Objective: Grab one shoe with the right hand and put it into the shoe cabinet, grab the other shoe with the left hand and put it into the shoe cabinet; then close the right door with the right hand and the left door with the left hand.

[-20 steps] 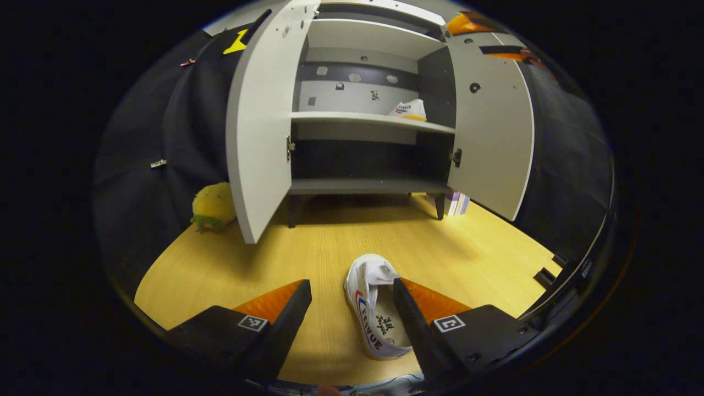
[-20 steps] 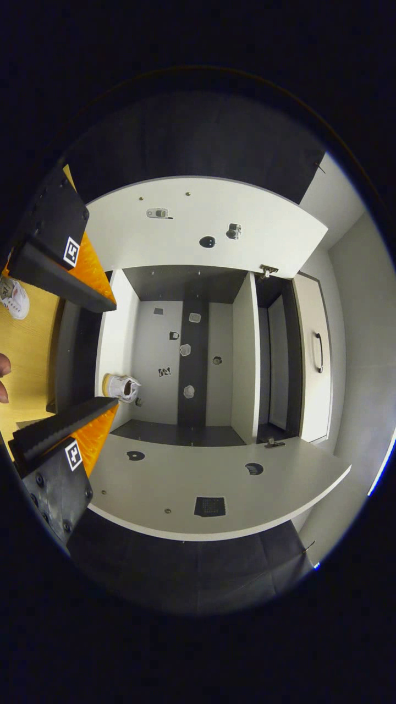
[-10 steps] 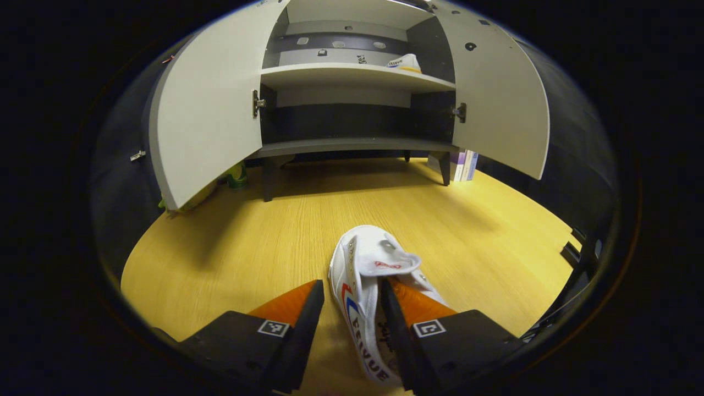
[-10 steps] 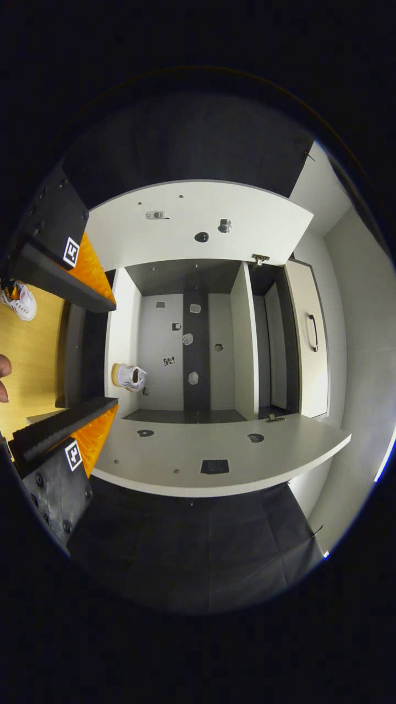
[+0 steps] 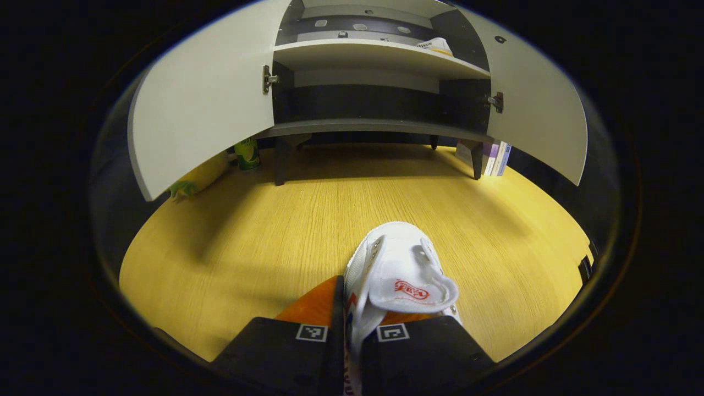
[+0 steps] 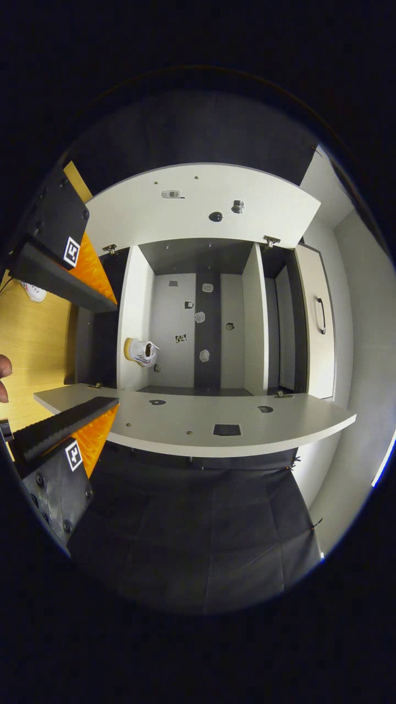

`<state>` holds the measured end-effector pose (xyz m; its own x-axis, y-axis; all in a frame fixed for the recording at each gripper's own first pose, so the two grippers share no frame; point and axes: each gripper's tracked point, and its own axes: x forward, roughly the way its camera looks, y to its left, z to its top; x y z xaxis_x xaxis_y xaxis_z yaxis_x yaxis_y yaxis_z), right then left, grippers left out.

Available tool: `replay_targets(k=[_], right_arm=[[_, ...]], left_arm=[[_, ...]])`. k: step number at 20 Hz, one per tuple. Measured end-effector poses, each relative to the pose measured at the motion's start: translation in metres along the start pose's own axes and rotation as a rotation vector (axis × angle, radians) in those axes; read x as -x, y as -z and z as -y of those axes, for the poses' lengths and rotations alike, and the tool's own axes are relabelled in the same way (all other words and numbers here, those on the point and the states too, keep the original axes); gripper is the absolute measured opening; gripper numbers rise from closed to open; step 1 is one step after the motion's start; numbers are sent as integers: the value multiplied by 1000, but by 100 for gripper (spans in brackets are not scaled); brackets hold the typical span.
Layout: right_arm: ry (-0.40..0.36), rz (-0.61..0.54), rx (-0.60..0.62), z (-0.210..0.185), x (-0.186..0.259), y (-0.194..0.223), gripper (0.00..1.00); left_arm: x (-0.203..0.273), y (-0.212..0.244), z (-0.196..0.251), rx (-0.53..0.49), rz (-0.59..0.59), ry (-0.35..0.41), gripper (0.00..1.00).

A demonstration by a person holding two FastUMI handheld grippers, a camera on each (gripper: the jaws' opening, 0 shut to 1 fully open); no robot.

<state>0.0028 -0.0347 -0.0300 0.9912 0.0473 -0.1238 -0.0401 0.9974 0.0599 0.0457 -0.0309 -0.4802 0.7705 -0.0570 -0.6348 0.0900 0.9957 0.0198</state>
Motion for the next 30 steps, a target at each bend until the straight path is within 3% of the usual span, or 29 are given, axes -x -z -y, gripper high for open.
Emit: replay_targets(k=[3, 9, 14, 17, 19, 24, 30], right_arm=[[-20, 6, -8, -2, 3, -3, 98], [-52, 35, -29, 4, 10, -14, 98], [-52, 52, -75, 19, 8, -22, 98], [-39, 45, -86, 36, 6, -22, 98], [-25, 46, -82, 52, 7, -22, 98], [9, 48, -86, 86, 7, -20, 98], [69, 38, -95, 132, 4, -14, 98]], left_arm=[[7, -9, 0, 52, -32, 20, 7], [60, -84, -2, 132, 47, -20, 6], [96, -177, -10, 221, 110, -92, 6], [116, -248, -9, 279, 192, -94, 6], [123, -296, -13, 268, 241, -109, 6], [106, -392, -26, 270, 288, -170, 6], [42, -484, -49, 239, 289, -246, 6]])
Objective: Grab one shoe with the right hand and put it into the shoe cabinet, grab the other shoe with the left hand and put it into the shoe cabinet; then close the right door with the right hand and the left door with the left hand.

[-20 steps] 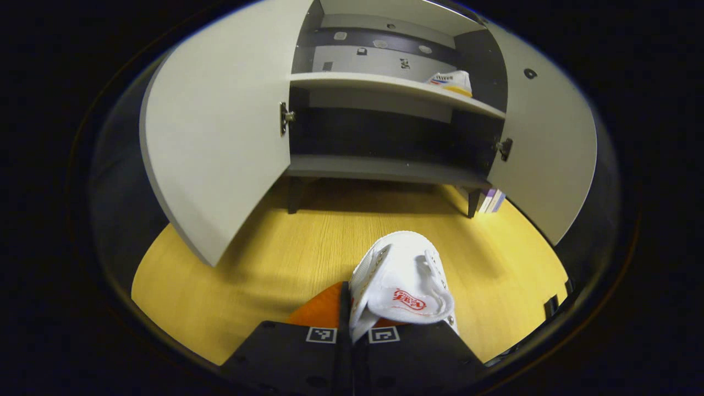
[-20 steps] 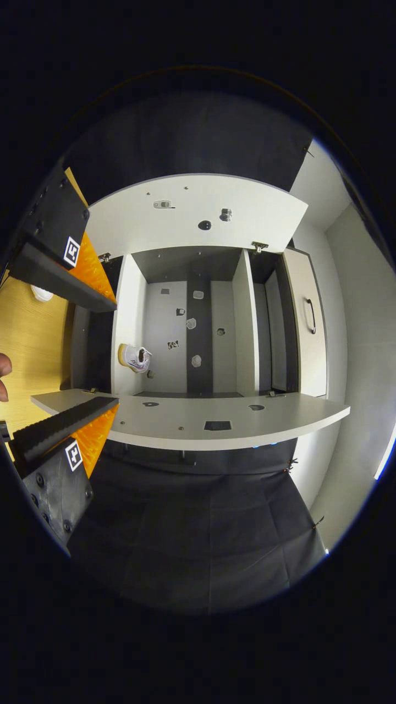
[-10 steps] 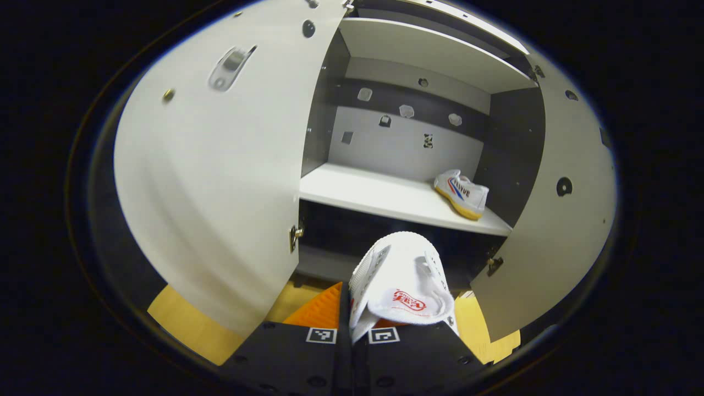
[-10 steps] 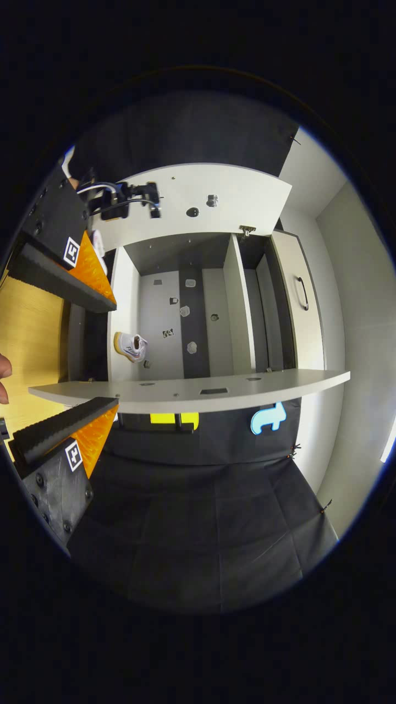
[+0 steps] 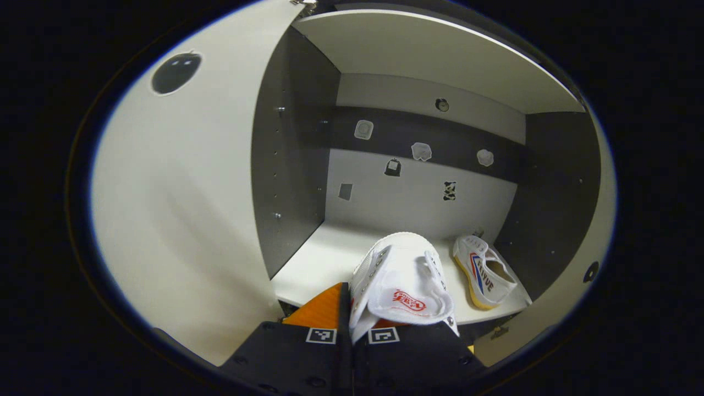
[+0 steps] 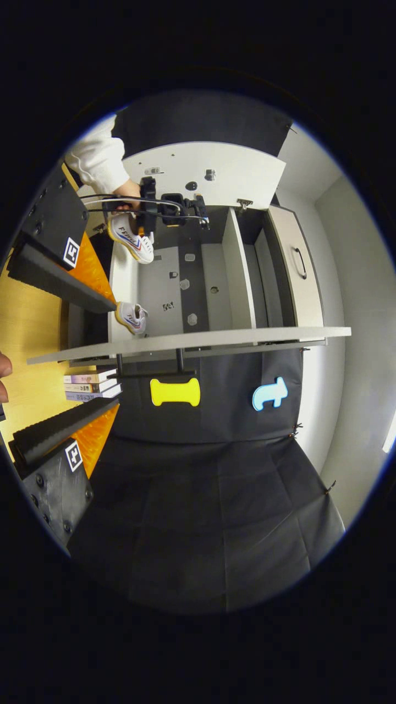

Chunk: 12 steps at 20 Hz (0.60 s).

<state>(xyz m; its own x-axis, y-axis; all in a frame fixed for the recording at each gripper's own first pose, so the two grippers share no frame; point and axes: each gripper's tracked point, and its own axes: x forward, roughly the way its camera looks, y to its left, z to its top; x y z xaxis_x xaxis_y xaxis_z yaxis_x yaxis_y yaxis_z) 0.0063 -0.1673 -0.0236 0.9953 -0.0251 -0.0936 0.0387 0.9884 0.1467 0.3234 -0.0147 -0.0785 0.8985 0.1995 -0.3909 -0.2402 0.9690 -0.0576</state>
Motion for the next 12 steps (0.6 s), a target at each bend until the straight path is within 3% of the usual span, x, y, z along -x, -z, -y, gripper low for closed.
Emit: replay_targets(k=[6, 12], right_arm=[[96, -18, -17, 53, 1, 0, 98], [175, -17, 12, 97, 9, -2, 97]], left_arm=[[-88, -19, 15, -60, -30, -69, 6], [-143, -12, 15, -94, -109, -127, 6]])
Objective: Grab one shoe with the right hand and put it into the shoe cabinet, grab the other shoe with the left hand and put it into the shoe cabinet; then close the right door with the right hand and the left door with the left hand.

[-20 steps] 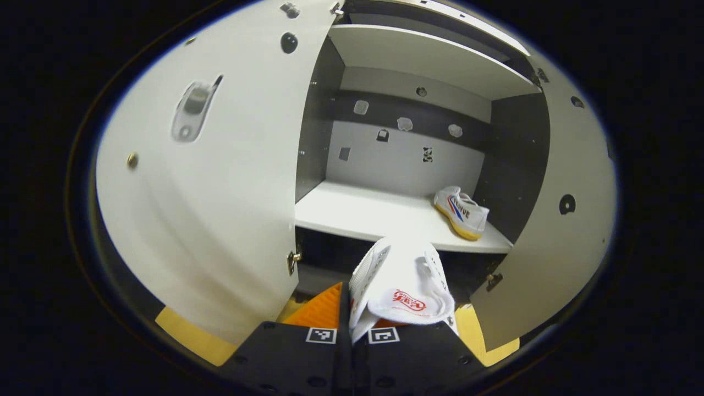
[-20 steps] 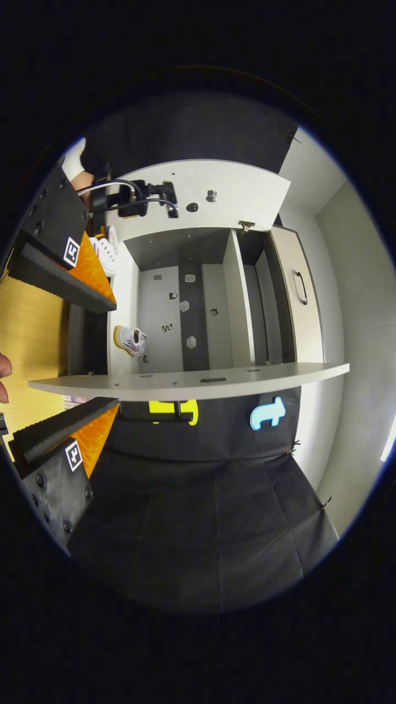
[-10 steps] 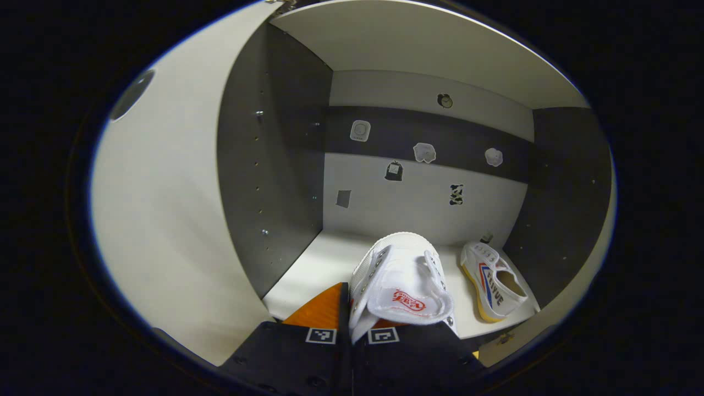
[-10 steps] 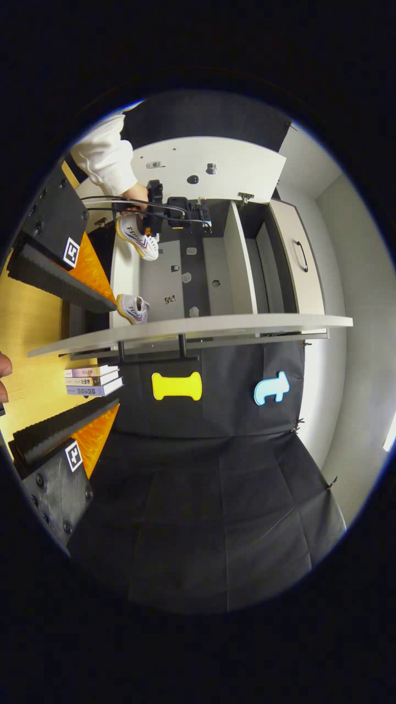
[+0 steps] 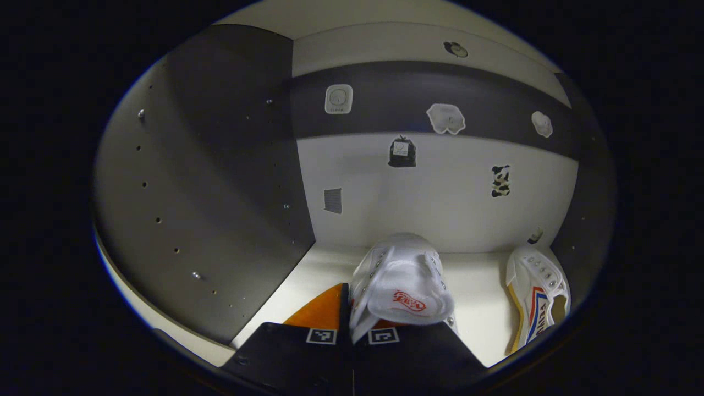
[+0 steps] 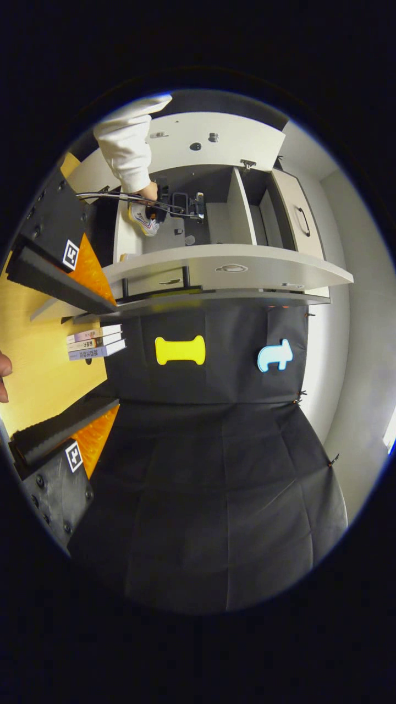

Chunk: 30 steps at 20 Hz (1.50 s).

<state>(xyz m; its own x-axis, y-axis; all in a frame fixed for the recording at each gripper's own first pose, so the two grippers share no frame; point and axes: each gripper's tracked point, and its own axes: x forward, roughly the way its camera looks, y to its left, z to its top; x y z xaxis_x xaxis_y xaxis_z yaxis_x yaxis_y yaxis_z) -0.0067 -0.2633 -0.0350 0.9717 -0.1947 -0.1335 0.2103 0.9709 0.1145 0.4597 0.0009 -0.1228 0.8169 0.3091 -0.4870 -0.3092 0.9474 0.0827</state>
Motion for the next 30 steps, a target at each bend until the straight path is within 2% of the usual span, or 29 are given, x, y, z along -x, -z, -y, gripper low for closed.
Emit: replay_targets(k=[5, 9, 12, 15, 19, 20, 21, 22, 23, 24, 25, 28, 29, 30], right_arm=[[29, -6, 16, 12, 2, 2, 96], [31, -2, 20, 13, 4, 0, 96], [27, 7, 18, 12, 5, -3, 96], [26, 8, 8, 13, 4, -4, 96], [18, 6, -9, 14, 7, -5, 96], [19, 9, -12, 16, 8, -6, 96], [19, 12, -15, 17, 9, -8, 96], [21, 16, -19, 19, 9, -10, 92], [20, 19, -23, 20, 10, -11, 92], [20, 23, -27, 22, 12, -13, 96], [18, 26, -31, 22, 13, -15, 96], [16, 31, -35, 22, 14, -18, 96], [14, 31, -39, 20, 14, -19, 96], [13, 32, -44, 19, 14, -20, 96]], left_arm=[[-25, 16, -2, -7, -58, -47, 6], [-29, 23, 0, -1, -73, -51, 6], [-29, 26, 1, -37, -84, -51, 8], [-24, 27, -1, -81, -97, -64, 14], [-12, 21, 4, -166, -64, -66, 16], [-7, 20, 6, -180, -57, -63, 19], [-1, 20, 4, -187, -49, -74, 31], [4, 19, 1, -189, -40, -87, 40], [8, 17, -1, -191, -28, -89, 55], [15, 16, -4, -181, -15, -90, 65], [23, 15, -4, -163, -4, -77, 78], [55, 5, -5, -115, 73, -23, 90], [70, -1, -5, -115, 107, -8, 97], [81, -5, -4, -116, 140, 15, 96]])
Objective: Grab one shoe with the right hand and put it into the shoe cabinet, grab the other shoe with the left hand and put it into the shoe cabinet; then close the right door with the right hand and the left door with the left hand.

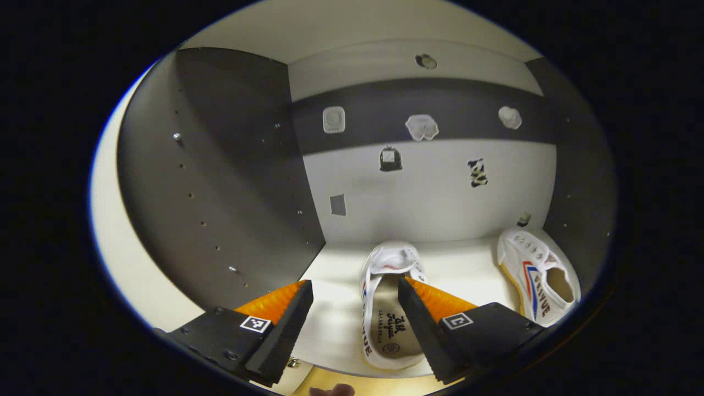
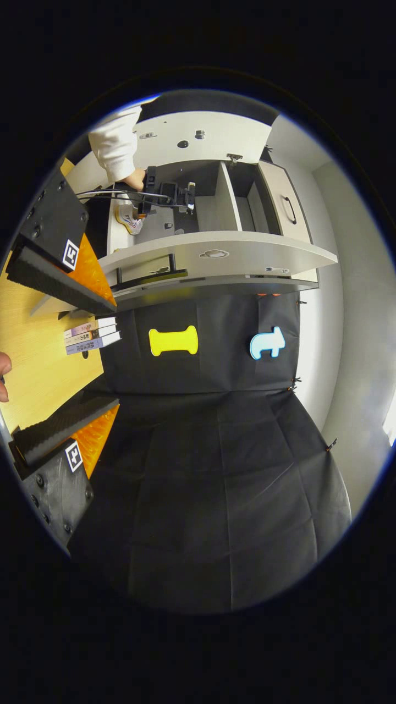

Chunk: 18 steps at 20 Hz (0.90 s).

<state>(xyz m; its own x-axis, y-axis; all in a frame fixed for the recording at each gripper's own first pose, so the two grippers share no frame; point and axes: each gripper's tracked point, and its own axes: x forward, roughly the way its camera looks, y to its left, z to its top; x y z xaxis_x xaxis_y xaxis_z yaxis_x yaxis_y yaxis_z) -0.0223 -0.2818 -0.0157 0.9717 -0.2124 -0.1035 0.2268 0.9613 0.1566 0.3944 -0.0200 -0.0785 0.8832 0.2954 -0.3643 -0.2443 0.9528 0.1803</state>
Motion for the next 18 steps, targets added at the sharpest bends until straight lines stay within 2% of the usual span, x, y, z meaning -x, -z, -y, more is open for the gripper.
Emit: replay_targets(k=[4, 8, 13, 18], right_arm=[[-14, -24, -3, -10, -5, 2, 98], [-40, -4, 19, -26, -14, -8, 98], [-72, 10, 15, -39, -50, -19, 98], [-74, -16, -2, -36, -94, -15, 98]], left_arm=[[64, -18, 10, 56, 90, 107, 96], [145, -28, 2, 86, 198, 173, 97], [240, -28, -19, 38, 331, 189, 97], [299, -15, -32, 114, 335, 258, 97]])
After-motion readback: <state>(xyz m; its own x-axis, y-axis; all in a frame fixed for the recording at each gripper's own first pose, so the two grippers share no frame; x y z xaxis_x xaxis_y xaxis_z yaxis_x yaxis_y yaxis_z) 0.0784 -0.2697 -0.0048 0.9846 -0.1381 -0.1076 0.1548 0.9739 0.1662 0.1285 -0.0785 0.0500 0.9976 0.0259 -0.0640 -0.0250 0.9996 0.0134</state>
